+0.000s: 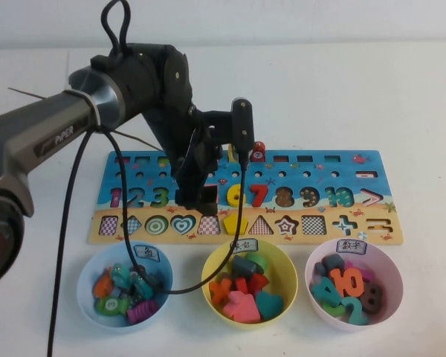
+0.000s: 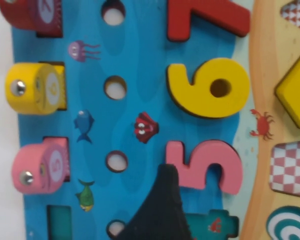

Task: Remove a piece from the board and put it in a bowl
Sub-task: Pick up the "number 5"

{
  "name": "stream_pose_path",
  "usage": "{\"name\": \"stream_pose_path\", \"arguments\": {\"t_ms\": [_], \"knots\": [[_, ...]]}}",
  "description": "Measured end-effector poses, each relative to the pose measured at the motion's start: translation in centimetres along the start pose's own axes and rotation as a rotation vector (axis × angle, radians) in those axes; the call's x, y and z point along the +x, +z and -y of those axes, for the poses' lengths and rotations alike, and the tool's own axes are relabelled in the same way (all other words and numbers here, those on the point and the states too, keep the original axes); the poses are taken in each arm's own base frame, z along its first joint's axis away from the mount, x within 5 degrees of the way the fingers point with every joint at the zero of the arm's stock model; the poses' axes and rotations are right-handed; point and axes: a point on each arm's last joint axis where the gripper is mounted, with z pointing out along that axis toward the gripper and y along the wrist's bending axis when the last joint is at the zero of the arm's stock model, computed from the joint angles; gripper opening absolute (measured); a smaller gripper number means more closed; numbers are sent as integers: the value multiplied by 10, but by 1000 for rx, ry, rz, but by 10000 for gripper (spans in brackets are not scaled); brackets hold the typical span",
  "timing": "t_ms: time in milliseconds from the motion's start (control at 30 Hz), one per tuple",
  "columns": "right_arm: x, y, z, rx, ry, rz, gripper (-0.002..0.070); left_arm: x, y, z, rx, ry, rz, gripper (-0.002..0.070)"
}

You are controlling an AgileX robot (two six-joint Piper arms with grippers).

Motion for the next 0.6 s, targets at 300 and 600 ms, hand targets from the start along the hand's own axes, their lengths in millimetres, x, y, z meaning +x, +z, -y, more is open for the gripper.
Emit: {"name": "stream_pose_path", "arguments": {"t_ms": [300, 600], "knots": [[0, 0, 0, 0, 0, 0, -17, 4, 21, -4, 6, -8, -11, 612], [0, 0, 0, 0, 0, 0, -17, 10, 26, -9, -11, -25, -8, 610]]}}
